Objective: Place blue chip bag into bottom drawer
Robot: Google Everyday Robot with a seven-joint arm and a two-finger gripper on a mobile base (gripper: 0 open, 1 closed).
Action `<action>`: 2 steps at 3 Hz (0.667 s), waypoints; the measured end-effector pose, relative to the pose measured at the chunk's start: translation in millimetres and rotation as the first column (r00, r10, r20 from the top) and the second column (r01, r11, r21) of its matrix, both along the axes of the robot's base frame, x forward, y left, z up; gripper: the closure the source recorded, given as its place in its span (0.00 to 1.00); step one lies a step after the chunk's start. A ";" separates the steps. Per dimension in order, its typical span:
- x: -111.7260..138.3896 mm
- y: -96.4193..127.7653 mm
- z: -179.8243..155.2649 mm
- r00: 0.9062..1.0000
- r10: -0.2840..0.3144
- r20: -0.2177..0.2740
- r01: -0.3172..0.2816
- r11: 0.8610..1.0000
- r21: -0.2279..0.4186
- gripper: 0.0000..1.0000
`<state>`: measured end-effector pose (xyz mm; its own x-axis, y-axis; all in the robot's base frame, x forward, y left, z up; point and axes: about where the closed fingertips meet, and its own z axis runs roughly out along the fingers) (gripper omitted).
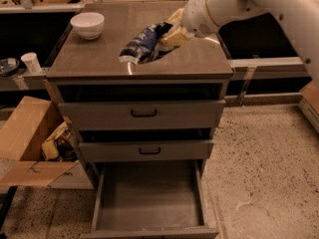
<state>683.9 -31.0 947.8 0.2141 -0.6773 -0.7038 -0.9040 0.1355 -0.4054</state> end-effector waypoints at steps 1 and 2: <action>-49.1 -8.8 -8.7 1.000 -0.013 -0.003 0.013 1.000 -0.001 1.00; -90.1 -6.2 -86.6 0.987 0.000 -0.161 -0.004 1.000 -0.023 1.00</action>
Offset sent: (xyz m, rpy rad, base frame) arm -0.1572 0.0017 -0.2190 -0.0861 0.4326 0.0443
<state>593.8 -37.3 861.2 0.1008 -0.6936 -0.7133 -0.9581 0.1256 -0.2575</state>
